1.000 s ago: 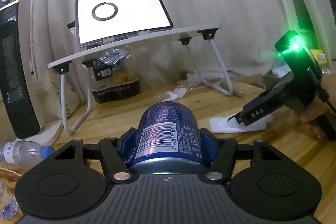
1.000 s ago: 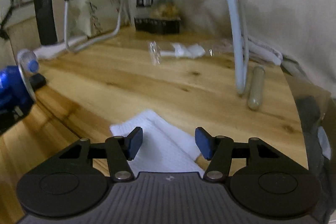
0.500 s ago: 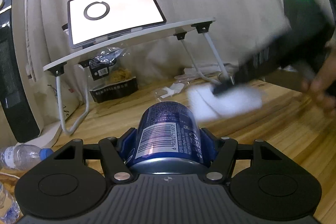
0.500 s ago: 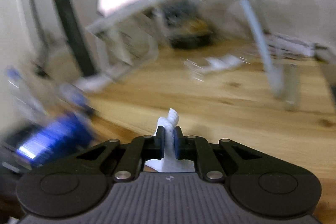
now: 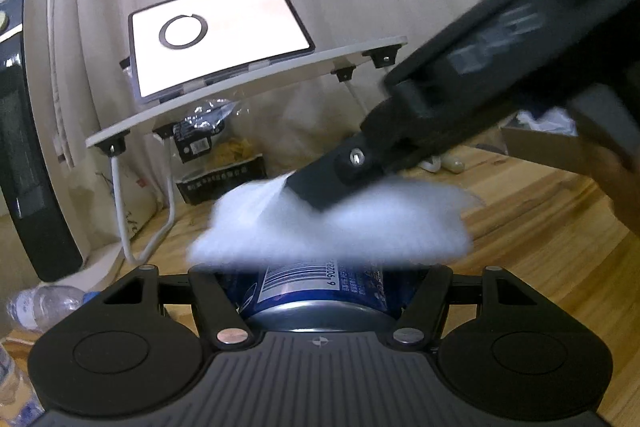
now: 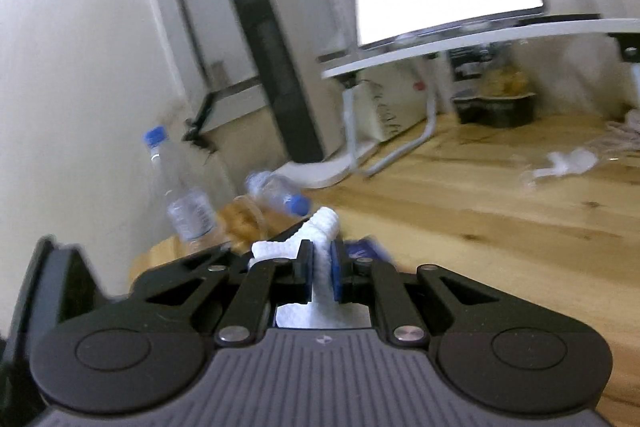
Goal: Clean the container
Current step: 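Wipe the can's side with the towel in the right gripper while the left gripper holds the can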
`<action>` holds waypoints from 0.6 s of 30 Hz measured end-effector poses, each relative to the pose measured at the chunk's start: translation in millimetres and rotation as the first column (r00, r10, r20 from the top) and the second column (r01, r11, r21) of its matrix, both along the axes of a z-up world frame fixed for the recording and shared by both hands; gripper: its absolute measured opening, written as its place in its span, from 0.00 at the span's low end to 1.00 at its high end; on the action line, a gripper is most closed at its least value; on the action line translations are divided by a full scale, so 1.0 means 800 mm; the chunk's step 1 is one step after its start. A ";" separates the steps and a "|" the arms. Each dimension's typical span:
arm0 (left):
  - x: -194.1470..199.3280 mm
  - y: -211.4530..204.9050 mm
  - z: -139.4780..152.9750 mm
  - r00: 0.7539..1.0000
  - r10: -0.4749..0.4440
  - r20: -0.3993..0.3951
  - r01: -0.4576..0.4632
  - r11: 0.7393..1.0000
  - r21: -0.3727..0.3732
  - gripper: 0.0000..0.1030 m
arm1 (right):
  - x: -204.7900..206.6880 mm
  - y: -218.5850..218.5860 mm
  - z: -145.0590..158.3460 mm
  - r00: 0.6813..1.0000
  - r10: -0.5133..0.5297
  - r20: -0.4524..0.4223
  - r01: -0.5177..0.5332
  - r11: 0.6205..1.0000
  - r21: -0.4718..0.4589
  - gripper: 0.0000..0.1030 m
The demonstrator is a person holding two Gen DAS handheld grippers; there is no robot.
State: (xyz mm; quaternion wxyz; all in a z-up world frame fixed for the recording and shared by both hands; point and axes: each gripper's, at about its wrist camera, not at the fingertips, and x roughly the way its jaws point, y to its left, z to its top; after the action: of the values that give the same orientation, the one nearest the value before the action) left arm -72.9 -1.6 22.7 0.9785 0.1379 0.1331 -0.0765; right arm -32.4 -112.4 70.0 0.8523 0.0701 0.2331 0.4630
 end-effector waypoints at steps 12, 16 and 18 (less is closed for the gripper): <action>-0.008 -0.002 0.000 0.999 -0.029 0.035 0.028 0.999 0.014 0.64 | -0.004 0.020 0.012 0.996 0.014 0.093 -0.007 0.998 -0.068 0.12; -0.012 0.000 0.002 0.998 -0.017 0.053 0.016 1.000 0.008 0.64 | 0.013 0.006 0.011 0.989 -0.063 0.130 0.074 0.994 -0.085 0.12; -0.011 0.003 0.002 0.999 -0.012 0.049 0.012 1.000 -0.005 0.64 | 0.010 -0.003 0.009 0.994 -0.041 0.106 0.047 0.997 -0.053 0.12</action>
State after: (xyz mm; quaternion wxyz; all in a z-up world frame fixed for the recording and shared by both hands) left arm -81.9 0.8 24.5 0.9813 0.1379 0.1082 -0.0793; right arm -24.4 -114.7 77.5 0.8749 0.0271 0.1993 0.4405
